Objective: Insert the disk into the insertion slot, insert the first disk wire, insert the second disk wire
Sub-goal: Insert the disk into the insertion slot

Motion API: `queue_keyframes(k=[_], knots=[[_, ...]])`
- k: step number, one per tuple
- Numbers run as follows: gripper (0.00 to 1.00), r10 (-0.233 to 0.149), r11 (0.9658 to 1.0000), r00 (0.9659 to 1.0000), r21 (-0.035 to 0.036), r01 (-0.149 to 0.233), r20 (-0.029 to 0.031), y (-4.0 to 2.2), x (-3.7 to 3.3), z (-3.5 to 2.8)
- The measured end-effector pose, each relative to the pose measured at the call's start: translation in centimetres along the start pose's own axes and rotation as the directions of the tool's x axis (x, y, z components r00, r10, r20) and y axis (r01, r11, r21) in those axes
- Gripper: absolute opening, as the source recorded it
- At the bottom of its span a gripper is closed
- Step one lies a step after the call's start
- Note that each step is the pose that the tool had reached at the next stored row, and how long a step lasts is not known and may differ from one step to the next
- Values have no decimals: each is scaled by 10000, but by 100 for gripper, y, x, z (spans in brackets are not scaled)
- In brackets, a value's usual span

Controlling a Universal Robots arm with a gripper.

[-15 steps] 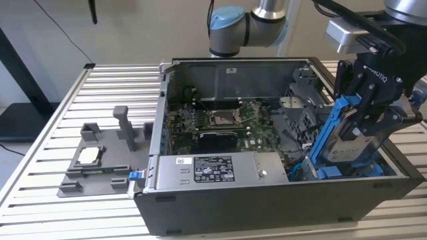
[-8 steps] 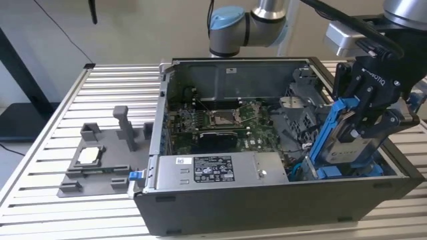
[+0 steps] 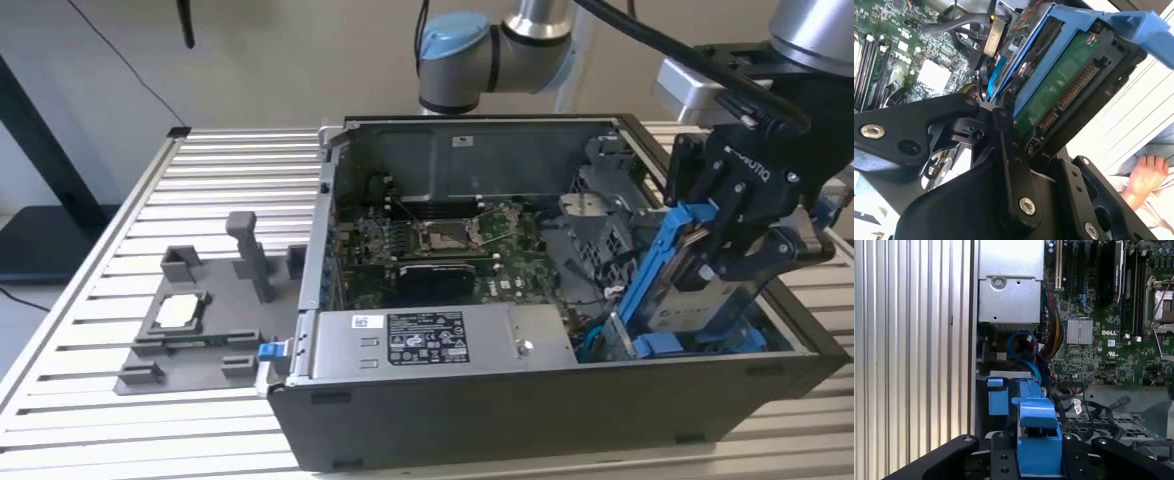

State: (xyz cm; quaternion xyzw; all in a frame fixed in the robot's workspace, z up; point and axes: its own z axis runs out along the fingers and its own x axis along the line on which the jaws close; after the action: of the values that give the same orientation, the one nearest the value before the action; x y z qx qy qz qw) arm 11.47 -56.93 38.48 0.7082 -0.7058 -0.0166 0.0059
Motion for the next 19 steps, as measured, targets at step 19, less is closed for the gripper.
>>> queue_keyframes(k=[19], knots=[[40,-13,10000,9995,-16,14,323,-34,1,24]])
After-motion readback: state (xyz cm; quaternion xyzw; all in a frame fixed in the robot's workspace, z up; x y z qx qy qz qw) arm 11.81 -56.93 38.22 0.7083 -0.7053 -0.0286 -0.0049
